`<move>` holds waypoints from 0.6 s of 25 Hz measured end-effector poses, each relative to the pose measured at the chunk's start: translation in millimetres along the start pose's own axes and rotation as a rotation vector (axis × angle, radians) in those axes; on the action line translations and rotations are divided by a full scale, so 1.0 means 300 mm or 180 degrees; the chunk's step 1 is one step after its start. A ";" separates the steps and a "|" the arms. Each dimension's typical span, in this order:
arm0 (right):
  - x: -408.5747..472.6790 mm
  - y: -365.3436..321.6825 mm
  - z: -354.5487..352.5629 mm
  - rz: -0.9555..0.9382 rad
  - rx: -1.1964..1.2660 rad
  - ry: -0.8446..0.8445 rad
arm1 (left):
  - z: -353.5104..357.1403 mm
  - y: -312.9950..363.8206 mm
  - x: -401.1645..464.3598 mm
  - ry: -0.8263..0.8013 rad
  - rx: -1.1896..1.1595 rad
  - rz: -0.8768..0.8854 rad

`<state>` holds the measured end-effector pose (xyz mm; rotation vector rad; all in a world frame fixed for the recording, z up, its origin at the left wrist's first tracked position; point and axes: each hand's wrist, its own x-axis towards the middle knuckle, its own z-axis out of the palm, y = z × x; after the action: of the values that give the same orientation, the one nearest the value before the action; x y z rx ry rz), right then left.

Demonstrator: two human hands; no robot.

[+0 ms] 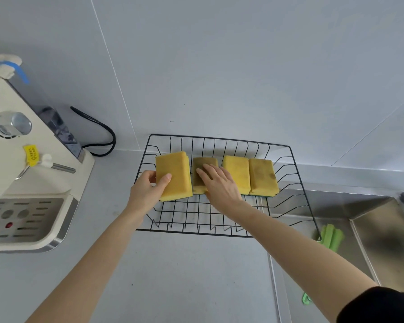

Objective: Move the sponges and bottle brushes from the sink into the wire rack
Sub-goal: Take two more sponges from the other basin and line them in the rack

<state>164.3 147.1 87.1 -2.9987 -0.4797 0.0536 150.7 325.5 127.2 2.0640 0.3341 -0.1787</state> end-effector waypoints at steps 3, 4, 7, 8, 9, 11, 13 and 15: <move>0.008 0.022 0.008 0.0125 0.0019 0.0183 | 0.032 0.014 0.013 -0.0050 0.0129 0.0039; 0.009 0.026 0.015 0.0135 -0.0043 0.0232 | 0.042 0.020 0.017 -0.0058 0.0188 0.0039; 0.010 0.031 0.033 0.0308 -0.0049 0.0361 | 0.072 0.036 0.036 -0.0059 0.0415 0.0005; 0.008 0.031 0.032 0.0314 0.0010 0.0355 | 0.081 0.040 0.045 -0.0061 0.0523 -0.0005; 0.004 0.030 0.029 0.0305 0.0075 0.0350 | 0.091 0.041 0.056 -0.0060 0.0642 -0.0014; 0.000 0.037 0.023 0.0226 0.0174 0.0356 | 0.108 0.043 0.079 -0.0054 0.0924 -0.0029; -0.001 0.056 0.021 0.0137 0.0300 0.0271 | 0.124 0.042 0.097 -0.0024 0.1221 0.0008; -0.005 0.070 0.017 0.0062 0.0367 0.0226 | 0.136 0.041 0.105 -0.0003 0.1426 0.0007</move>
<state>169.3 127.3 79.7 -2.8814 -0.4247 -0.0227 185.1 289.2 109.0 2.5057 0.3113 -0.2726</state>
